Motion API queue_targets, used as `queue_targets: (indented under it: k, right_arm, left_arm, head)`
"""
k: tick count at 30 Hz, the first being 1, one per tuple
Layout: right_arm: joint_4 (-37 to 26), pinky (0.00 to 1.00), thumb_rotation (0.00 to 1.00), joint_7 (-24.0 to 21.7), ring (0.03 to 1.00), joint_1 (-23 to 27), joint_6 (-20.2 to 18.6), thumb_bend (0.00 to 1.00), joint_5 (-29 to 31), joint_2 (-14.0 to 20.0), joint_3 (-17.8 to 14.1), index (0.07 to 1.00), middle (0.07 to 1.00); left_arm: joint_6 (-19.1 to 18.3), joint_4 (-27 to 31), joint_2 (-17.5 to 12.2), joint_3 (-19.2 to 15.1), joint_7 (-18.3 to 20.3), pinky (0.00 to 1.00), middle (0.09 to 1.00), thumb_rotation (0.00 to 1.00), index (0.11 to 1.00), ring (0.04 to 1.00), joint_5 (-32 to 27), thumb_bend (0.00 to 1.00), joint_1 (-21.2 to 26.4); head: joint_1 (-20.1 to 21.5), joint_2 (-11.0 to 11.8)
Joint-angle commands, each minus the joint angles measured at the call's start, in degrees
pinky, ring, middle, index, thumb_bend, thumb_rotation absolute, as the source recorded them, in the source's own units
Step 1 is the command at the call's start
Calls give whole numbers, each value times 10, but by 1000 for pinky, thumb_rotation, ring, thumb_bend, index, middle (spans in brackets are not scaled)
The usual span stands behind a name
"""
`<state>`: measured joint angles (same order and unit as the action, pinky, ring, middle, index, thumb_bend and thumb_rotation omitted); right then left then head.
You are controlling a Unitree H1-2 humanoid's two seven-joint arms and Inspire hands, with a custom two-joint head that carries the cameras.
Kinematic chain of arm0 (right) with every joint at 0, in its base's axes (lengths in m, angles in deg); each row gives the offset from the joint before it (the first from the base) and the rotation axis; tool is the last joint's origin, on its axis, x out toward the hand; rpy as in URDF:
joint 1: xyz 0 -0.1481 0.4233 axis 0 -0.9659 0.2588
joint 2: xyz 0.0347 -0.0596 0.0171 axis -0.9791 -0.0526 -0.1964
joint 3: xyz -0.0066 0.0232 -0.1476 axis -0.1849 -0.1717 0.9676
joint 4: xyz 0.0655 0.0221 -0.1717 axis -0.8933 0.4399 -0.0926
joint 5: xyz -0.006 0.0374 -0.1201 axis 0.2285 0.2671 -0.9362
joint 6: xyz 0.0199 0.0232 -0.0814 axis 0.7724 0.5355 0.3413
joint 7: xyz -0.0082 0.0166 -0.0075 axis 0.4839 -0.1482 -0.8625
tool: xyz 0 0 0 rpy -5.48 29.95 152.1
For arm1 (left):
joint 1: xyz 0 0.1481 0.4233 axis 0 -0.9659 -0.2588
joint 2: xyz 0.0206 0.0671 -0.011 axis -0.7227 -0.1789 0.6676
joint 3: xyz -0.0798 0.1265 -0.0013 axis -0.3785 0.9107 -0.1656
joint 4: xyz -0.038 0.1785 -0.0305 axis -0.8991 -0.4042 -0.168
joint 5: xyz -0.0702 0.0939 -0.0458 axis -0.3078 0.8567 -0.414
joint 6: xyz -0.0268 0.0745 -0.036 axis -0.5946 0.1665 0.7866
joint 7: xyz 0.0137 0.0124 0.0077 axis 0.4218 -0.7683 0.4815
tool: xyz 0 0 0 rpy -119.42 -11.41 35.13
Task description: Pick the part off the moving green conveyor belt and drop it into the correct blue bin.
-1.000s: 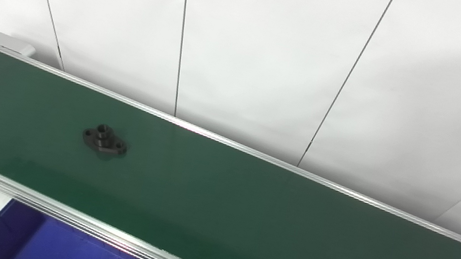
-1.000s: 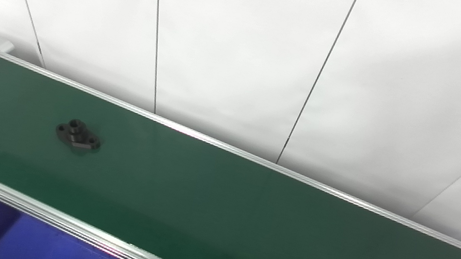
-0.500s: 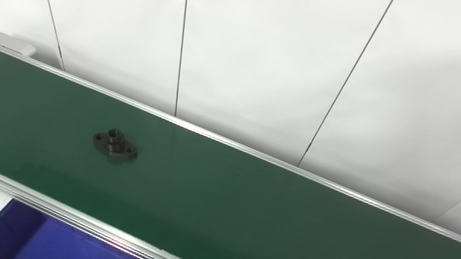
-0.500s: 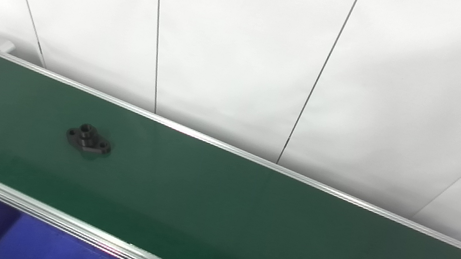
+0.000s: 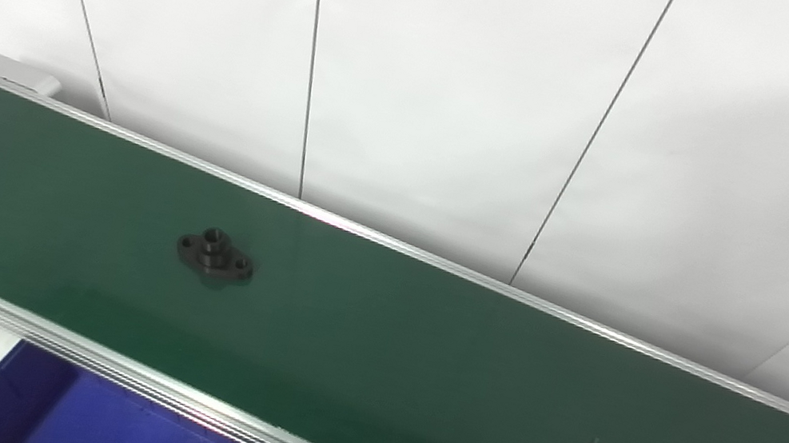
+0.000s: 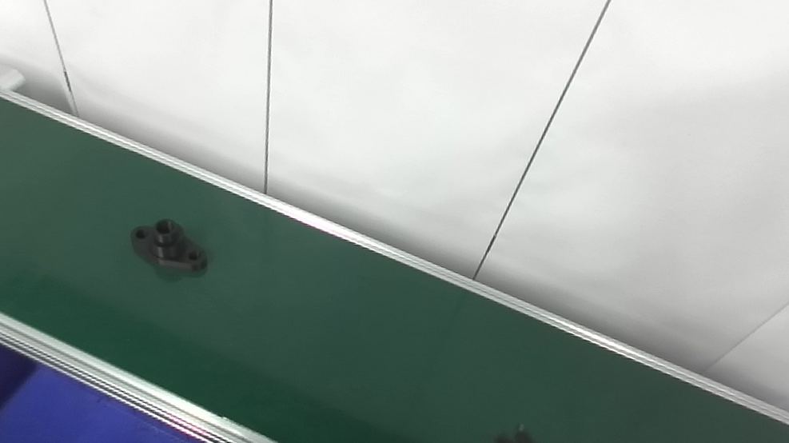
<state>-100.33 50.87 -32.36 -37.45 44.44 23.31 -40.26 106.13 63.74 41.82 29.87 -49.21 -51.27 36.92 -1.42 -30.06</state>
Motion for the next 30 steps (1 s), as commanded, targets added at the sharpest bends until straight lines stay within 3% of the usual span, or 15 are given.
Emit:
queue_targets:
  k: [1,10,16,19,24,30]
  right_arm:
    - [-27,651,494,-23,779,9,4,765,-4,-8,-15,915,851]
    - [-64,633,567,-94,766,40,-58,776,-6,-45,-61,888,839]
    - [-90,636,482,-124,761,44,-97,751,-21,-76,-68,871,831]
    - [-99,652,453,-136,762,43,-116,737,-32,-90,-71,868,830]
    - [-93,662,422,-147,766,52,-121,686,-43,-104,-72,869,839]
    - [-72,680,436,-154,774,72,-127,696,-59,-120,-70,874,842]
  left_arm:
    - [17,8,-4,-2,-4,649,795,266,742,752,4,669,6]
    - [17,21,-22,13,-14,650,810,261,745,753,-7,664,13]
    - [17,31,-37,15,-7,694,834,283,761,784,-22,672,15]
    - [17,33,-43,13,-13,698,839,295,769,788,-17,673,16]
    - [17,35,-50,9,-18,722,846,338,785,803,-10,680,17]
    - [17,46,-66,1,-6,759,859,355,808,834,-23,684,10]
  head:
    - [16,-5]
    - [109,-31]
    - [170,-46]
    - [181,-53]
    - [195,-69]
    - [263,-71]
